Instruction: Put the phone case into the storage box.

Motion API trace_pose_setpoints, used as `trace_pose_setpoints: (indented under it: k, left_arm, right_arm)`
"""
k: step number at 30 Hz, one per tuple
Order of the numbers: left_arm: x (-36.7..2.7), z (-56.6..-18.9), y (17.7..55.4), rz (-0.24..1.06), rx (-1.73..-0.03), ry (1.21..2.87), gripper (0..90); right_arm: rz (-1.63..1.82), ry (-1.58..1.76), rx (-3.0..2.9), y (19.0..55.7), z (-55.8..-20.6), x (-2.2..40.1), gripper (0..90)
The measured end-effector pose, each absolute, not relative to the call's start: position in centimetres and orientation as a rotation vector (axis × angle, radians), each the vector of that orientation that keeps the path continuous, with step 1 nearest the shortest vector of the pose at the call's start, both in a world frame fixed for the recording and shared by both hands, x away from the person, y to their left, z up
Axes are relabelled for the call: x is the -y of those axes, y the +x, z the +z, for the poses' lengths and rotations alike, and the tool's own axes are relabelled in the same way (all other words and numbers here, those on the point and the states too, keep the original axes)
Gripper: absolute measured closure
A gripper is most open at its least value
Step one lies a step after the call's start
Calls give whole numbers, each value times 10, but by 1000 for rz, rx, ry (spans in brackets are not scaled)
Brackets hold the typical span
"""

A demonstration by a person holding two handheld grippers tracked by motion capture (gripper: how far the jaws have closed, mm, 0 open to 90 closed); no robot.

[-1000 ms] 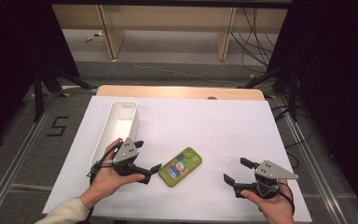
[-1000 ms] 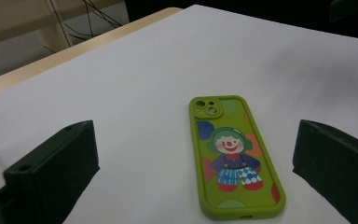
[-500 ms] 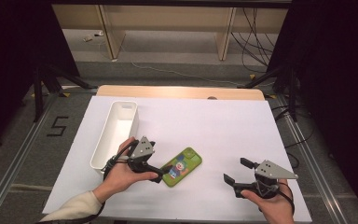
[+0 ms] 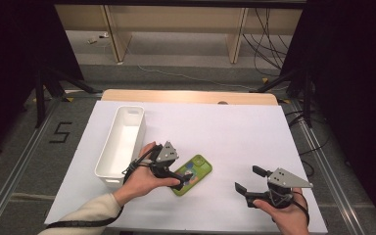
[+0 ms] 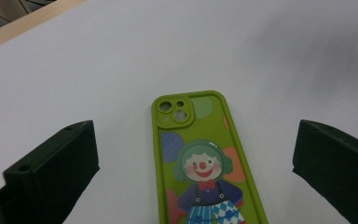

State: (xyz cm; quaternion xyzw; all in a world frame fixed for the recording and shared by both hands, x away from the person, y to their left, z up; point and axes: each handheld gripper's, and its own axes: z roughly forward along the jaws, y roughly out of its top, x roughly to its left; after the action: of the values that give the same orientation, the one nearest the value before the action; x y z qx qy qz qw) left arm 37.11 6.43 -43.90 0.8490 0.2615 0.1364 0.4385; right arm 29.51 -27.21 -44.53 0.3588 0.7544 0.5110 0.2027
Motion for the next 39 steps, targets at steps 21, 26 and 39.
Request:
trace_pose_setpoints:
  k: [21,26,39]
  left_arm:
    - [-31,-449,389,313,-679,2182,0]
    - [-26,-450,392,311,-678,2189,0]
    - [-11,-455,397,308,-692,2222,0]
  right_arm:
    - [1420,1006,-2106,295,-446,273,145]
    - [1427,1007,-2102,296,-446,273,145]
    - [1420,1015,-2104,295,-446,273,145]
